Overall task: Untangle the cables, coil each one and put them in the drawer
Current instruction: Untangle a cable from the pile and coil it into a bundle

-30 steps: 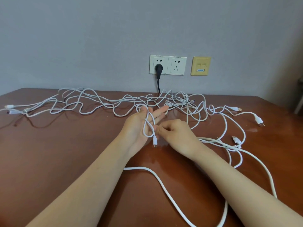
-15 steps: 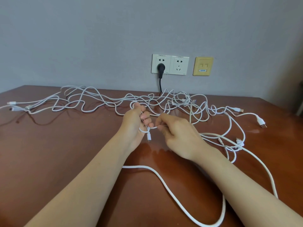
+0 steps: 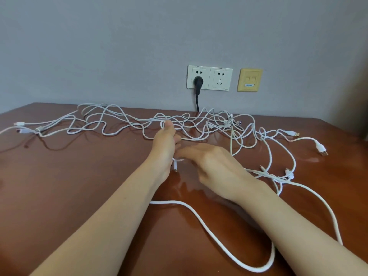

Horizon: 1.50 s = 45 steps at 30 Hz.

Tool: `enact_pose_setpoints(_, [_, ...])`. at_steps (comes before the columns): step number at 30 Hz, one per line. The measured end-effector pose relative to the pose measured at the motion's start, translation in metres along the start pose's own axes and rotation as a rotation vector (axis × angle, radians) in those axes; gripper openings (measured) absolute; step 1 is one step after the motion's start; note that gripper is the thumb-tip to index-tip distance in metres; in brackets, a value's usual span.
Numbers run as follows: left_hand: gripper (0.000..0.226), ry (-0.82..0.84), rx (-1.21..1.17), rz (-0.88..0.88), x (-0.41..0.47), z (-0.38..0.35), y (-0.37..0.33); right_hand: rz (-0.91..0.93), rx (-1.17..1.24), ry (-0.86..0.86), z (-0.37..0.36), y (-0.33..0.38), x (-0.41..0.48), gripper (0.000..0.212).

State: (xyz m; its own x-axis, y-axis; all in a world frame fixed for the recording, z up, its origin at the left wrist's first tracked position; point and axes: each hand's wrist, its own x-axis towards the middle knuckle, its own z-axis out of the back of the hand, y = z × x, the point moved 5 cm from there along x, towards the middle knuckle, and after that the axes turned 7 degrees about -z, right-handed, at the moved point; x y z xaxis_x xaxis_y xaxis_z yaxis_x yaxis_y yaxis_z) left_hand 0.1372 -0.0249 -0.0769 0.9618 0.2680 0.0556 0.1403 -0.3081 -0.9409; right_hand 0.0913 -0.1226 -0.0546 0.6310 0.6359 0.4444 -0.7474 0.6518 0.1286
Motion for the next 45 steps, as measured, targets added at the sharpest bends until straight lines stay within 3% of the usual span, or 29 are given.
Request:
enact_pose_setpoints(2, [0.042, 0.048, 0.04, 0.003, -0.005, -0.006, 0.001, -0.043, -0.102, -0.179, 0.009, -0.004, -0.002, 0.034])
enact_pose_setpoints(5, [0.07, 0.07, 0.021, 0.082, -0.007, -0.011, 0.006, -0.154, -0.186, -0.403, 0.028, -0.005, -0.002, 0.018])
enact_pose_setpoints(7, [0.078, 0.118, -0.007, 0.137, -0.005, -0.012, 0.012, -0.268, 0.033, -0.316, 0.027, -0.011, -0.001, 0.023])
enact_pose_setpoints(9, [0.069, 0.194, -0.033, 0.182, -0.007, -0.018, 0.015, -0.303, 0.25, -0.218, 0.016, -0.018, 0.0, 0.022])
enact_pose_setpoints(14, [0.076, 0.311, 0.011, 0.16, -0.02, -0.033, 0.014, -0.226, 0.36, -0.143, 0.01, -0.019, 0.002, 0.024])
enact_pose_setpoints(21, [0.067, 0.337, 0.165, 0.162, -0.028, -0.031, 0.009, -0.478, 0.521, -0.29, 0.016, -0.036, 0.002, 0.024])
enact_pose_setpoints(30, [0.052, 0.337, 0.236, 0.115, -0.026, -0.02, -0.005, -0.792, 1.116, 0.185, 0.0, -0.057, -0.012, 0.011])
enact_pose_setpoints(35, [0.055, 0.345, 0.321, 0.119, -0.023, -0.017, -0.003, -0.815, 1.398, 0.161, 0.007, -0.058, -0.009, 0.022])
enact_pose_setpoints(41, [0.061, 0.467, 0.492, 0.114, -0.027, -0.022, 0.003, -0.828, 1.126, -0.134, 0.01, -0.07, -0.008, 0.022])
enact_pose_setpoints(45, [0.062, 0.595, 0.615, 0.154, -0.031, -0.028, 0.012, -0.737, 0.899, -0.292, 0.022, -0.07, -0.005, 0.024])
